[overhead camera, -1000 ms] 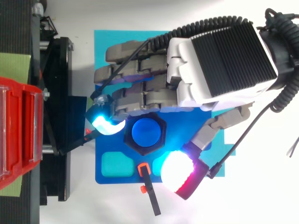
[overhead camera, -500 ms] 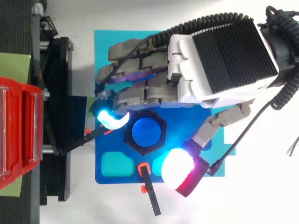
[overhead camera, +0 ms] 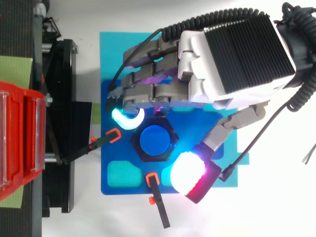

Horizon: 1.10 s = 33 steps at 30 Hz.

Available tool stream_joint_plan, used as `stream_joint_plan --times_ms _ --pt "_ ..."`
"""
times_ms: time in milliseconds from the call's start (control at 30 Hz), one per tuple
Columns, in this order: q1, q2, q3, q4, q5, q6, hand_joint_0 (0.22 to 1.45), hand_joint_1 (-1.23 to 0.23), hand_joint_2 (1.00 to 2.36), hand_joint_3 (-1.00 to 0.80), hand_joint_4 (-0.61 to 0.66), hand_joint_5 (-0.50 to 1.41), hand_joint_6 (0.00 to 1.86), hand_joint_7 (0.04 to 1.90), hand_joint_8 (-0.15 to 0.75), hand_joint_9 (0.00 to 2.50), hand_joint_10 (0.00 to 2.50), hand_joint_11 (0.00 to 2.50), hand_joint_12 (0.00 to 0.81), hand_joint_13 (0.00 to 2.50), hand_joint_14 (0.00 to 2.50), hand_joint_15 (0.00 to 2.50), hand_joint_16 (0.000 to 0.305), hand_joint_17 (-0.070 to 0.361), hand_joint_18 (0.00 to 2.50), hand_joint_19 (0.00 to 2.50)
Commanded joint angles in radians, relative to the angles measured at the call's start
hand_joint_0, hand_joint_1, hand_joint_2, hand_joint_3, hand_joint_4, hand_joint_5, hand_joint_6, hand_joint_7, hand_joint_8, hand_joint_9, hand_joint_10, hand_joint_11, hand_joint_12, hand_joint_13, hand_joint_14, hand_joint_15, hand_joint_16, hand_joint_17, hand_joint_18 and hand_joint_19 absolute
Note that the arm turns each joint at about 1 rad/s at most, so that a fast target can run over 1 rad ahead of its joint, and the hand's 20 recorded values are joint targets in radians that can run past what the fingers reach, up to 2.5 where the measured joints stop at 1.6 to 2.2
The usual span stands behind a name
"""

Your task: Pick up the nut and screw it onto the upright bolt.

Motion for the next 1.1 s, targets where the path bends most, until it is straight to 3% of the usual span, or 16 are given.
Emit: stream_joint_plan --times_ms 0,200,467,567,800,900,1067 --pt "-0.005 -0.001 0.001 0.009 -0.005 -0.002 0.49 -0.29 1.00 -0.50 0.23 0.05 0.51 1.21 0.314 1.52 0.01 0.21 0.371 0.98 0.00 0.06 0.046 0.104 0.68 0.15" --pt "-0.017 -0.001 -0.001 0.014 -0.020 -0.007 0.50 -0.32 1.00 -0.50 0.11 0.09 0.50 1.37 0.249 1.83 0.01 0.33 0.307 1.21 0.00 0.11 0.038 0.085 0.86 0.22" --pt "-0.026 -0.001 0.001 0.014 -0.027 -0.007 0.50 -0.32 1.00 -0.50 0.10 0.10 0.50 1.39 0.231 1.97 0.02 0.40 0.271 1.29 0.00 0.11 0.035 0.078 0.92 0.22" --pt "-0.028 -0.001 0.001 0.014 -0.028 -0.007 0.50 -0.32 1.00 -0.50 0.11 0.10 0.50 1.39 0.235 2.04 0.02 0.45 0.261 1.33 0.00 0.11 0.033 0.075 0.94 0.22" --pt "-0.036 -0.001 -0.001 0.013 -0.034 -0.008 0.49 -0.30 1.00 -0.50 0.11 0.11 0.50 1.44 0.344 2.42 0.03 0.74 0.259 1.77 0.01 0.16 0.028 0.062 1.15 0.20" --pt "-0.045 0.001 -0.001 0.014 -0.043 -0.010 0.48 -0.30 1.00 -0.50 0.07 0.11 0.50 1.54 0.341 2.42 0.03 0.78 0.265 1.78 0.01 0.16 0.027 0.062 1.17 0.19" --pt "-0.054 0.001 0.001 0.014 -0.051 -0.012 0.47 -0.30 1.00 -0.50 0.06 0.11 0.50 1.56 0.336 2.42 0.03 0.81 0.275 1.76 0.01 0.14 0.028 0.063 1.18 0.19"
